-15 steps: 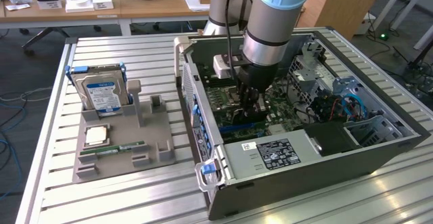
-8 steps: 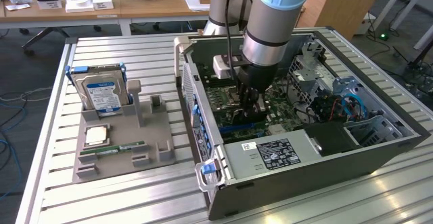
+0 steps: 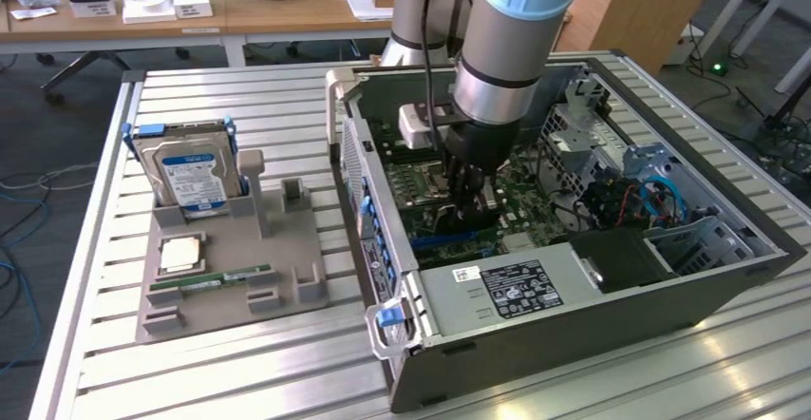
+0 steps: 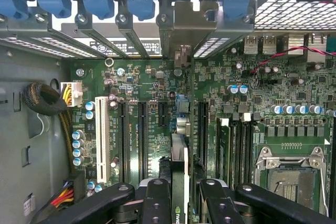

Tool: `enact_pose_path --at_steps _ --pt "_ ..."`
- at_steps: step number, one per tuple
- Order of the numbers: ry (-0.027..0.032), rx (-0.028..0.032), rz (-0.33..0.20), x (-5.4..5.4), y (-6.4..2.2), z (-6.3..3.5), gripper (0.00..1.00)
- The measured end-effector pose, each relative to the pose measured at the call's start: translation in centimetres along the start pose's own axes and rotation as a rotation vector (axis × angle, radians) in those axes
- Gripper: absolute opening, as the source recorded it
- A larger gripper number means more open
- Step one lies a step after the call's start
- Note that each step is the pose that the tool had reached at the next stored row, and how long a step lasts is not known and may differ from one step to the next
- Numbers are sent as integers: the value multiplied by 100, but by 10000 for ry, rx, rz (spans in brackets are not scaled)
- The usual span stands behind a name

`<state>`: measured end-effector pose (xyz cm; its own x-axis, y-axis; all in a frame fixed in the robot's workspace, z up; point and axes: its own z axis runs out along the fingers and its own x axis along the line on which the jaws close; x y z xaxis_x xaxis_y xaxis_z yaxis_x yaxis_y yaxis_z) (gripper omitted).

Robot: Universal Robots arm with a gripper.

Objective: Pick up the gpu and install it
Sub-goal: 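Insert the gpu into the slot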

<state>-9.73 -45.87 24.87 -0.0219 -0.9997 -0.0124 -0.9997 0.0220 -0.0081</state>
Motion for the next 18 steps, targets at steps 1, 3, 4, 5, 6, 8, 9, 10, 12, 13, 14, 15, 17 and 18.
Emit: enact_pose_path --at_steps 1,3,4,5,6,8,9,10,12,13,14,15,17,18 --pt "1 6 -4 0 1 1 26" --pt "2 14 -14 0 1 3 26" --pt "3 18 -17 0 3 3 26" --pt "4 23 -21 0 5 4 26" --pt "4 30 -26 0 7 5 26" --pt "4 40 -39 0 11 7 26" --pt "3 44 -45 0 14 8 26" --pt "4 47 -51 0 15 8 26" --pt "5 50 -58 0 18 7 26" --pt "5 51 -60 0 18 8 26" --pt "7 51 -60 1 18 18 26" --pt "7 51 -60 0 18 18 26" --pt "7 51 -60 0 18 19 26" --pt "5 52 -60 0 18 22 26"
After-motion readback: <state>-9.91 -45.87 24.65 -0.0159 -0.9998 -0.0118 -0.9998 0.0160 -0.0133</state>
